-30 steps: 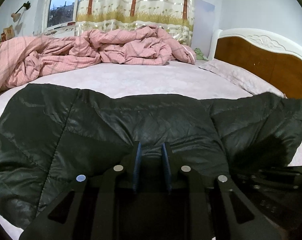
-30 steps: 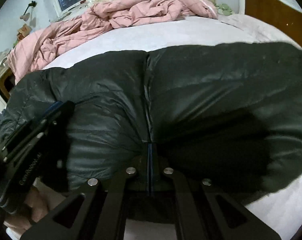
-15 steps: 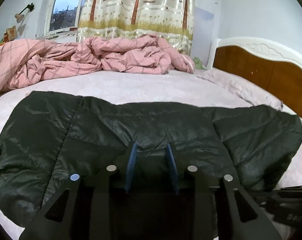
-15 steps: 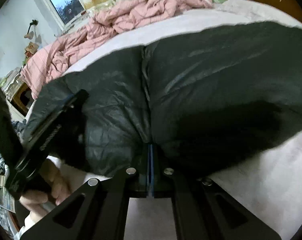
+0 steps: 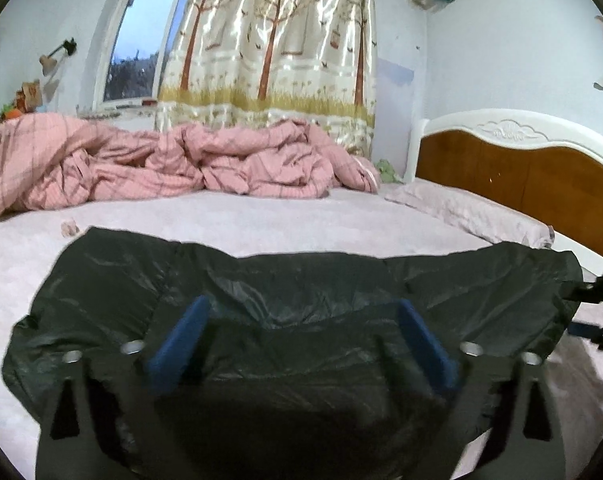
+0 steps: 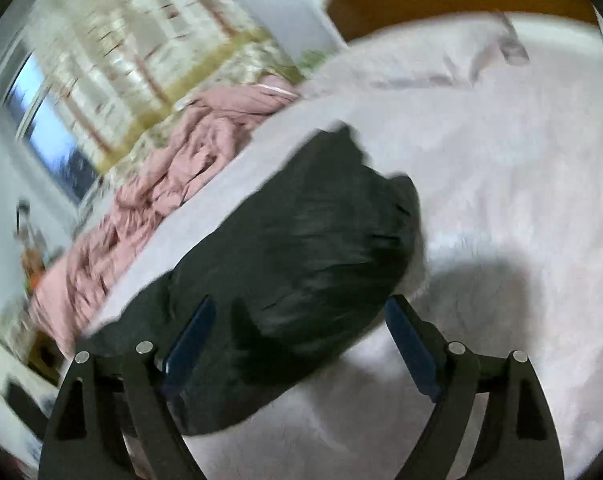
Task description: Fold large clothes
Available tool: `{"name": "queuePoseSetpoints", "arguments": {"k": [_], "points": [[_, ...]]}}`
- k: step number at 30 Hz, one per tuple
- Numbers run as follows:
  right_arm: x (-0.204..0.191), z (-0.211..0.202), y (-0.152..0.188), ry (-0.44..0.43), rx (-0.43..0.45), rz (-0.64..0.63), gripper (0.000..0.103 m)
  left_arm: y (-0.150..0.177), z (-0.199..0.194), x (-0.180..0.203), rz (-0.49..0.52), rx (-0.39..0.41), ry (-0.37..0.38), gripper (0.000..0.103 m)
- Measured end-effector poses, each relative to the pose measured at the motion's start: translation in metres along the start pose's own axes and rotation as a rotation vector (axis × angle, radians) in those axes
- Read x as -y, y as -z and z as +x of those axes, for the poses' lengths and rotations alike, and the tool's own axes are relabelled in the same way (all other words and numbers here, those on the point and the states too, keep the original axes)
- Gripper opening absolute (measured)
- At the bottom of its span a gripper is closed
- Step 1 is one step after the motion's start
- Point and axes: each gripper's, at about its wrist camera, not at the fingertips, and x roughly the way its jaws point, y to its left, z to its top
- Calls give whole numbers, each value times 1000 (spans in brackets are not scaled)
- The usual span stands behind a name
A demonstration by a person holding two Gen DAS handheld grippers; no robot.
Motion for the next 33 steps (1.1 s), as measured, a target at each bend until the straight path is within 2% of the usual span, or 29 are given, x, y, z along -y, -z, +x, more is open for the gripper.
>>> {"name": "queuePoseSetpoints", "arguments": {"k": [5,10,13,14,15,16,18,19,23,27,29,30,31,33], "points": [[23,33,-2,-73,-19,169,88,-2,-8,-3,-5,32,-4,103],[25,47,-5,-123,17,195,88,-7,-14,-9,-36,53,-12,103],[33,60,-16,-142,-5,282,87,-11,-18,-12,-52,65,-16,103],[36,59,-19,-143,-2,300,84,-12,-20,-13,-55,68,-17,103],[37,62,-24,-138,-2,306,69,-13,-22,-14,-56,73,-21,103],[37,64,-27,-136,-7,296,49,-15,-24,-15,-56,80,-25,103],[35,67,-35,-136,-23,239,30,-19,-29,-17,-53,97,-34,103],[33,66,-38,-133,-18,216,26,-22,-32,-18,-53,105,-36,103],[27,50,-56,-84,36,125,24,-33,-44,-27,-73,134,-38,103],[27,23,-95,18,119,32,24,-40,-52,-35,-95,139,-54,103],[23,11,-115,108,156,-80,24,-40,-48,-35,-95,100,-96,103],[16,10,-127,177,165,-163,24,-40,-43,-32,-80,49,-118,103],[9,10,-137,239,180,-227,24,-38,-37,-29,-61,-5,-114,103],[-2,7,-150,253,205,-274,24,-31,-31,-25,-62,-63,-65,103]]}}
